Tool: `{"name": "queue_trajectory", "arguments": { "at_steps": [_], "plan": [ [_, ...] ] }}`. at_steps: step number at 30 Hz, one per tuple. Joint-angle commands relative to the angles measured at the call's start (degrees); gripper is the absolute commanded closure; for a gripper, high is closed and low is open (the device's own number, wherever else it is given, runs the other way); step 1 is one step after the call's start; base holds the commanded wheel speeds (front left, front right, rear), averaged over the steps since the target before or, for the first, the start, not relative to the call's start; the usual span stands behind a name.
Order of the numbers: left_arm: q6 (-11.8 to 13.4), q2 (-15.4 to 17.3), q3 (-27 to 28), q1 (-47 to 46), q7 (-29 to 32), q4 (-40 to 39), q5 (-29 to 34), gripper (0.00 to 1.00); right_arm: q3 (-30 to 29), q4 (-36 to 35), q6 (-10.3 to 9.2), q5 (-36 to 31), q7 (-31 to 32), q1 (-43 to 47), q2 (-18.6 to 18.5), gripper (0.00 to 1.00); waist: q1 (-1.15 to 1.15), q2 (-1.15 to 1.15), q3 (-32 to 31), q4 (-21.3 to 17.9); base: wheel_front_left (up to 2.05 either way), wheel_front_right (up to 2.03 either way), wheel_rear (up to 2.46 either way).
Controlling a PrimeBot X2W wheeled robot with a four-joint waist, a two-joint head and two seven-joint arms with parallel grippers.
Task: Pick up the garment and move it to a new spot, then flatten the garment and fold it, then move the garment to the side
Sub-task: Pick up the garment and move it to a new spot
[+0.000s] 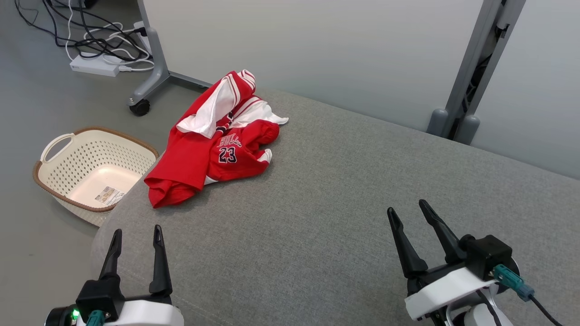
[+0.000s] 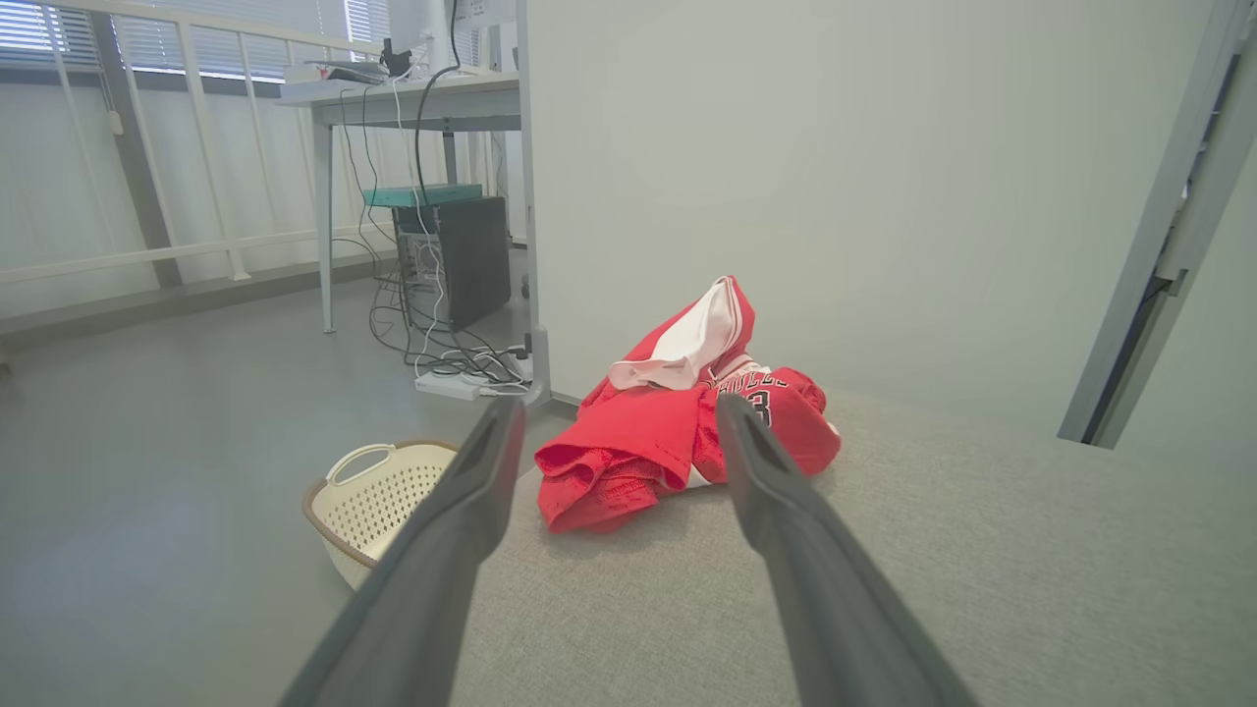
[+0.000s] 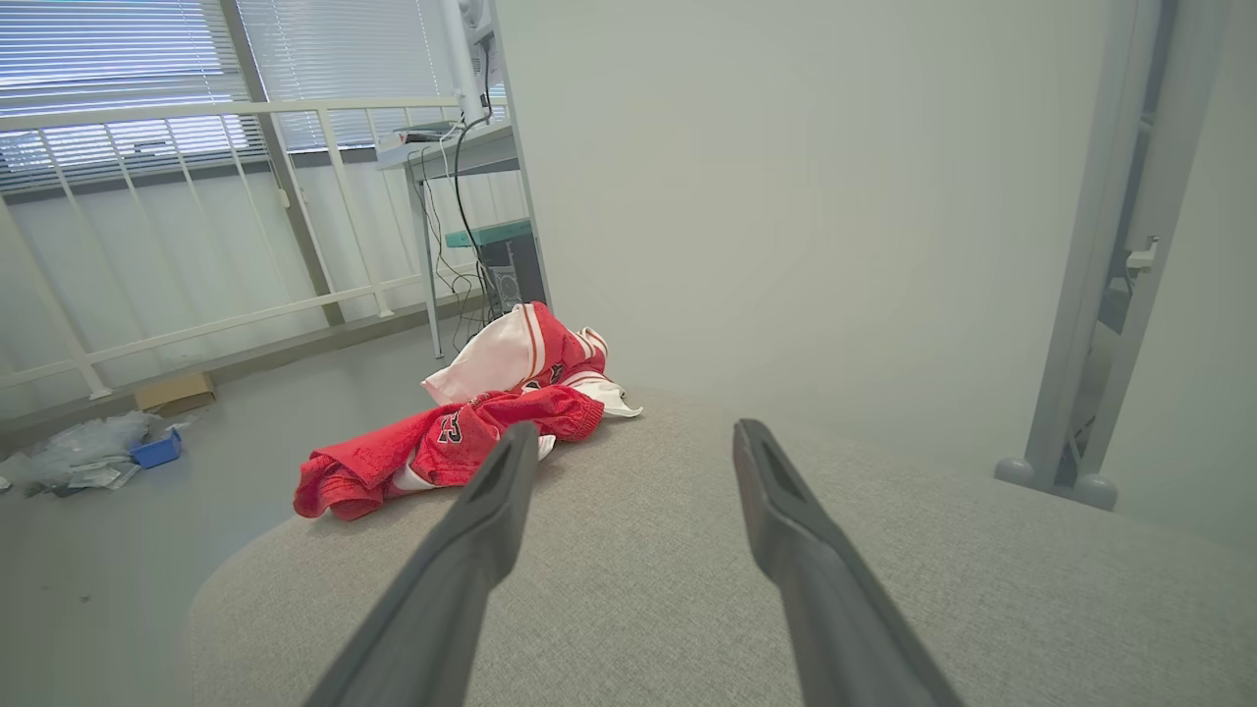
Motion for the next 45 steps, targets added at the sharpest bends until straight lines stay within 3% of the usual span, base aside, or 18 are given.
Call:
{"name": "queue_trajectory", "arguments": {
  "at_steps": [1, 5, 12, 22, 29, 39, 45],
  "plan": [
    [-0.61, 0.26, 0.51, -1.60, -0.20, 0.64, 0.30, 0.00, -1.02, -0.55, -0.01, -0.75, -0.10, 1.09, -0.40, 0.00, 0.00, 0.00, 0.53, 0.40, 0.00, 0.00, 0.00],
    [-2.99, 0.27, 1.29, -5.50, -0.21, 3.61, 0.55, 0.00, -2.13, -1.69, -0.01, -2.98, -0.10, 2.37, -0.37, 0.00, 0.00, 0.00, 2.68, 0.51, 0.00, 0.00, 0.00],
    [-6.56, 2.49, 5.04, -19.06, -0.20, 11.32, 1.78, 0.00, -1.48, -3.82, -0.02, -7.53, -0.10, -0.81, -0.80, 0.00, 0.00, 0.00, 10.89, -3.36, 0.00, 0.00, 0.00],
    [-11.74, 10.44, 1.22, -44.35, 0.63, 38.54, 5.73, 0.00, -0.25, -4.63, -0.02, -8.27, -0.09, -5.57, -3.06, 0.00, 0.00, 0.00, 19.26, -8.38, 0.00, 0.00, 0.00],
    [-14.12, 13.55, 2.21, -57.84, 5.73, 52.67, 2.38, 0.00, 1.02, -4.36, -0.02, -8.25, -0.09, -8.10, -4.01, 0.00, 0.00, 0.00, 23.82, -12.19, 0.00, 0.00, 0.00],
    [-14.85, 17.78, -1.13, -66.57, 11.77, 62.18, 3.19, 0.00, 2.74, -4.67, -0.02, -7.60, -0.10, -9.84, -4.04, 0.00, 0.00, 0.00, 27.31, -15.99, 0.00, 0.00, 0.00],
    [-11.14, 19.71, -2.29, -69.73, 15.19, 64.66, 4.36, 0.00, 2.92, -5.15, -0.02, -7.44, -0.10, -10.63, -4.41, 0.00, 0.00, 0.00, 29.22, -17.36, 0.00, 0.00, 0.00]
  ]
}}
